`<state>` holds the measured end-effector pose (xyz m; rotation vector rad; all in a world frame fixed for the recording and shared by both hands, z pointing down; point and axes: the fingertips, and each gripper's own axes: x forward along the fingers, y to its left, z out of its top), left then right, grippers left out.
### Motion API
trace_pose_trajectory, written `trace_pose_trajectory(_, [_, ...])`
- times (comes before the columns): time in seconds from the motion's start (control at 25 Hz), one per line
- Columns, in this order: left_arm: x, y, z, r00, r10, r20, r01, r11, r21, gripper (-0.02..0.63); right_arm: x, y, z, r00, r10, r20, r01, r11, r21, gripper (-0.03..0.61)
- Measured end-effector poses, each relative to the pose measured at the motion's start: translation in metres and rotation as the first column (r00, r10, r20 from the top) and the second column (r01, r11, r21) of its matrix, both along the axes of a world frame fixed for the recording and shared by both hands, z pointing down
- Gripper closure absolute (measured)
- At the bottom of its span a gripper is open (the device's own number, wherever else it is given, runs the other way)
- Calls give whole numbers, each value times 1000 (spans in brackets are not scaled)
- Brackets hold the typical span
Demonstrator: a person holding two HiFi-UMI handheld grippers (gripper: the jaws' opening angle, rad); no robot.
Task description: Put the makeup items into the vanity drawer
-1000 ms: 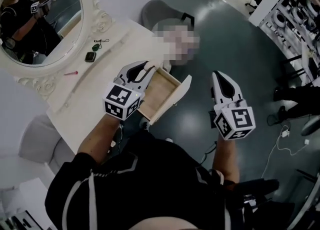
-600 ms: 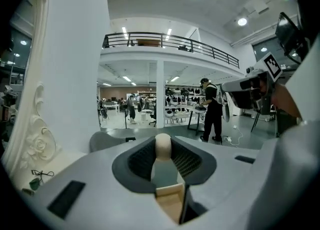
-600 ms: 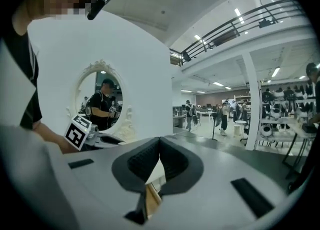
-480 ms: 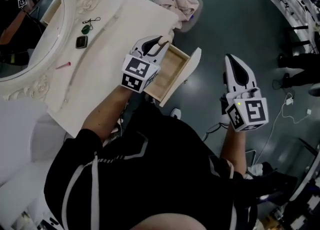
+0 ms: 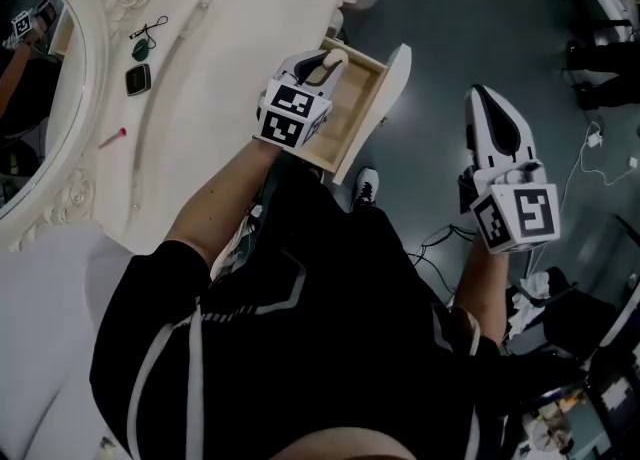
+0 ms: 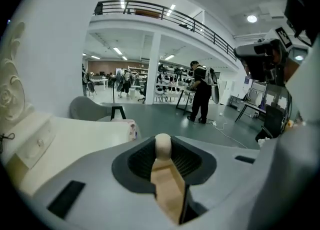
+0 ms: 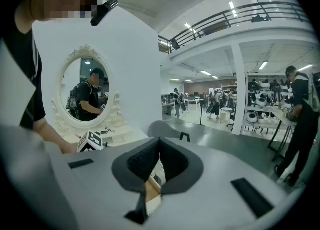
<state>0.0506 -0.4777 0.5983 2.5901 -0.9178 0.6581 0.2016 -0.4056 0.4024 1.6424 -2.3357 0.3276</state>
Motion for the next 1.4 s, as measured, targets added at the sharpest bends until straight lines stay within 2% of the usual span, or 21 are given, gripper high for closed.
trace_pose_trajectory(0.24, [20,5,64,997,40,66,-36,998,-58,518,12,13,24,998,64,-26,-65,996,-63,574])
trace_pose_trajectory(0.4, [29,8,104,996,41,74,-32,992,-120,517,20,28,36,995,85,-60,-90,991,-98,574])
trace_pose_trajectory(0.56, [39,13,142,994,54,98,-38,986,-163,517,39,47,47,986,142,-93,-154,977,-144,574])
trace_pose_trajectory(0.76, [47,8,175,992,27,120,0,976,-217,517,46,58,55,979,175,-105,-190,968,-162,574])
trace_pose_trajectory(1.2, [59,3,224,968,61,245,-9,978,-206,514,67,84,70,961,248,-121,-268,943,-198,574])
trace_pose_trajectory(1.4, [61,4,240,955,84,283,-19,974,-225,512,72,94,72,956,264,-126,-286,936,-206,574])
